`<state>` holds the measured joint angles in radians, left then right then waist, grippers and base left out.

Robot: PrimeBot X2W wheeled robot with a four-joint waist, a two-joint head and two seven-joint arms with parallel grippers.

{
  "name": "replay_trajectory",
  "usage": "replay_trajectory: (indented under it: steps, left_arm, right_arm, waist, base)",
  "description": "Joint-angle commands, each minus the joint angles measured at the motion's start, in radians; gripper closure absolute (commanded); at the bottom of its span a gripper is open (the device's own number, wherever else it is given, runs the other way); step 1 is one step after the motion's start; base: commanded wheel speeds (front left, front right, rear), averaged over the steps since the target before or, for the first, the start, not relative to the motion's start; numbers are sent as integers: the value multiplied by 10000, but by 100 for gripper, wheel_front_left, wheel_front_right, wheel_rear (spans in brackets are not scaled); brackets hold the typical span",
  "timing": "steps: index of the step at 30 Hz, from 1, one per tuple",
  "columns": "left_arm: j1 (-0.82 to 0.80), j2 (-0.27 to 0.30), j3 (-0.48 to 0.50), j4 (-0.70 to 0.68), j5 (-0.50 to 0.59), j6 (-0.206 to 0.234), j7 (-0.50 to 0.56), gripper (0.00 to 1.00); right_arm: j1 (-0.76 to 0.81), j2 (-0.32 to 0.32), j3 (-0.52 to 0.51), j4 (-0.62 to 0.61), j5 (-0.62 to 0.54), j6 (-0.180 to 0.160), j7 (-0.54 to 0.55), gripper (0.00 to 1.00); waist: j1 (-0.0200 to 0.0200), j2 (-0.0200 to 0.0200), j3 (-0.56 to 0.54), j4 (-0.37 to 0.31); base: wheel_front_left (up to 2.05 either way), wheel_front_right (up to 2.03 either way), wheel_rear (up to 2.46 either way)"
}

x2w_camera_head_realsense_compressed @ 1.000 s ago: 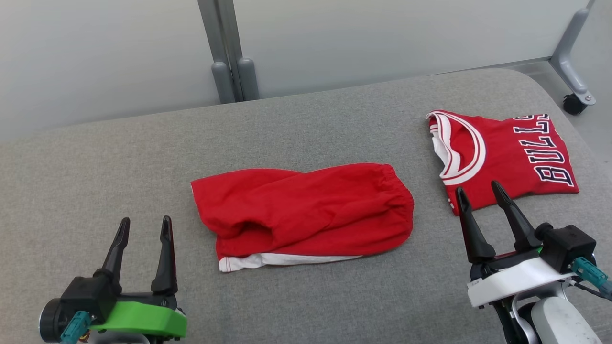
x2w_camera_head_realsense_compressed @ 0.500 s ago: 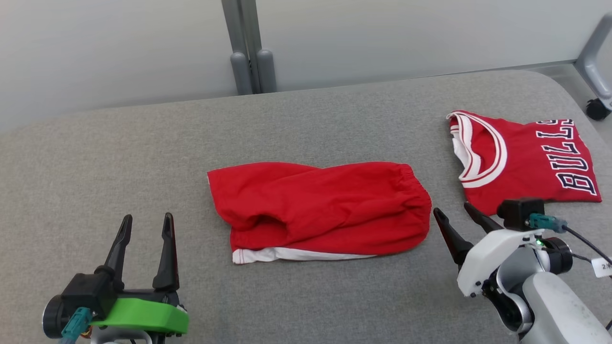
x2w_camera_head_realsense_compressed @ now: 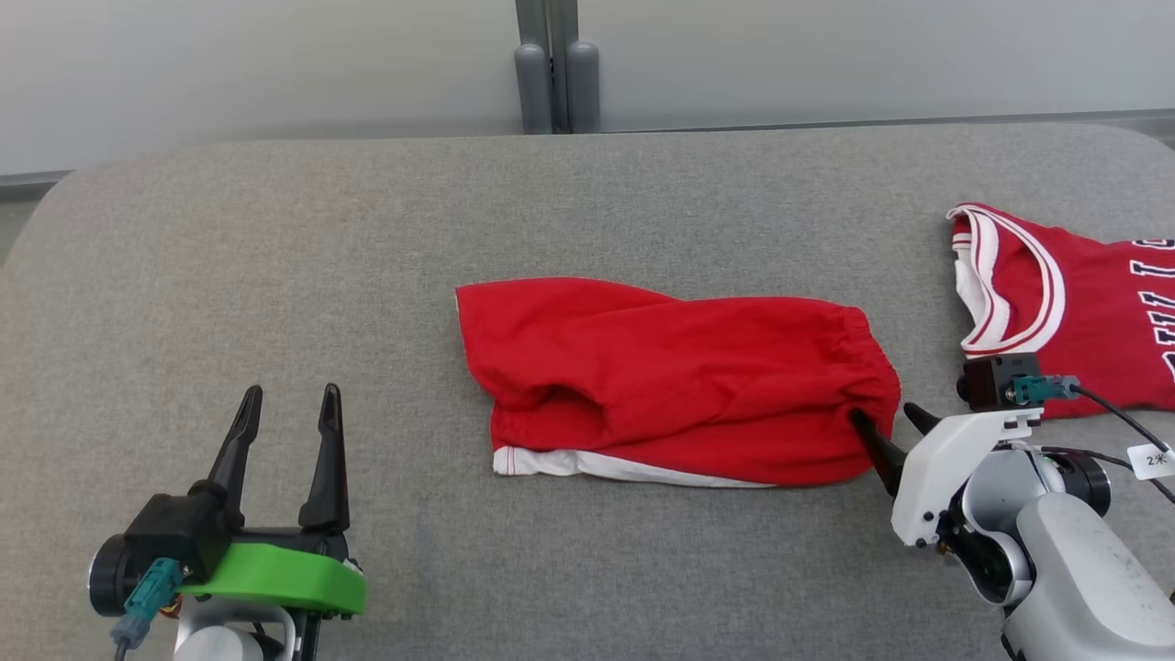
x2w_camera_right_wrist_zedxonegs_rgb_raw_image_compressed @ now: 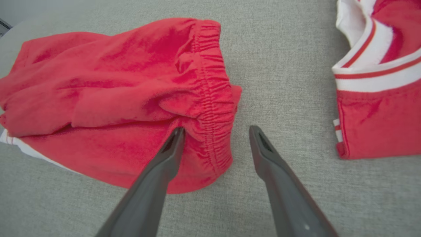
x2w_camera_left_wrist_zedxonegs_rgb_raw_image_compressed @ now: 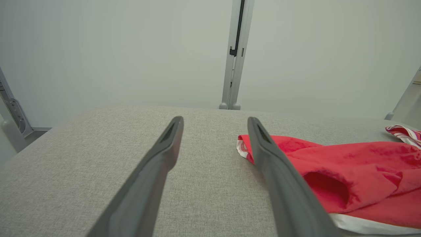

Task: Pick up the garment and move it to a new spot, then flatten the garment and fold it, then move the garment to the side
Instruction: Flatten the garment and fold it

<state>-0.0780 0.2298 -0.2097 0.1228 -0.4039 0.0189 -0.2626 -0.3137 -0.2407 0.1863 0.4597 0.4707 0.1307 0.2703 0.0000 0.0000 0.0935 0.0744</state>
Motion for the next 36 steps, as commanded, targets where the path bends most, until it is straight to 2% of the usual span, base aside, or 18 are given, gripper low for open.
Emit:
replay_trajectory:
  steps: [1, 2, 3, 4, 12, 19, 25, 32, 33, 34, 35, 36]
  left_arm:
    - [-141, -30, 33, 41, 95, -1, -26, 0]
    - [-165, -33, 39, 49, 107, -4, -26, 0]
    - [-195, -37, 50, 58, 116, -12, -26, 0]
    - [-208, -37, 57, 68, 125, -12, -26, 0]
    - [-108, -82, 53, 203, 96, -17, -26, 0]
    - [-347, -176, -105, 317, 83, -117, -23, 0]
    - [-788, -344, -302, 591, 118, -318, -24, 0]
    - [-1107, -478, -330, 813, 196, -459, -25, 0]
    - [-1131, -489, -313, 855, 213, -461, -25, 0]
    - [-1151, -497, -295, 896, 219, -479, -25, 0]
    - [-1174, -492, -271, 948, 223, -515, -25, 0]
    - [-1194, -478, -234, 1007, 228, -534, -25, 0]
  right_arm:
    - [-54, -30, -30, 31, -20, -1, -85, 52]
    - [-60, -34, -26, 4, -15, -1, -147, 67]
    - [-58, -45, -23, -31, -15, -1, -208, 87]
    - [-52, -53, -17, -45, 0, -1, -239, 100]
    - [196, -202, -119, -954, -204, -1, -467, 100]
    - [-478, -228, -195, -1400, -219, -1, 458, 97]
    - [-1798, -175, -221, -559, -199, -1, 1181, 100]
    - [-2976, 26, 154, 1105, -147, -1, 1075, 100]
    - [-3113, 38, 251, 1394, -188, -1, 987, 95]
    - [-3193, 84, 343, 1630, -207, -1, 911, 82]
    - [-3256, 177, 464, 1897, -157, -1, 830, 57]
    - [-3319, 246, 585, 2117, -118, -1, 715, 7]
  waist:
    - [0, 0, 114, 125]
    - [0, 0, 124, 136]
    - [0, 0, 129, 141]
    - [0, 0, 125, 140]
    - [0, 0, -63, 121]
    - [0, 0, 291, 471]
    - [0, 0, 834, 1008]
    - [0, 0, 1151, 1276]
    - [0, 0, 1151, 1272]
    - [0, 0, 1134, 1260]
    - [0, 0, 1093, 1234]
    - [0, 0, 1029, 1193]
  base:
    - [0, 0, 0]
    - [0, 0, 0]
    - [0, 0, 0]
    - [0, 0, 0]
    - [0, 0, 0]
    - [0, 0, 0]
    - [0, 0, 0]
    - [0, 0, 0]
    - [0, 0, 0]
    - [0, 0, 0]
    - [0, 0, 0]
    - [0, 0, 0]
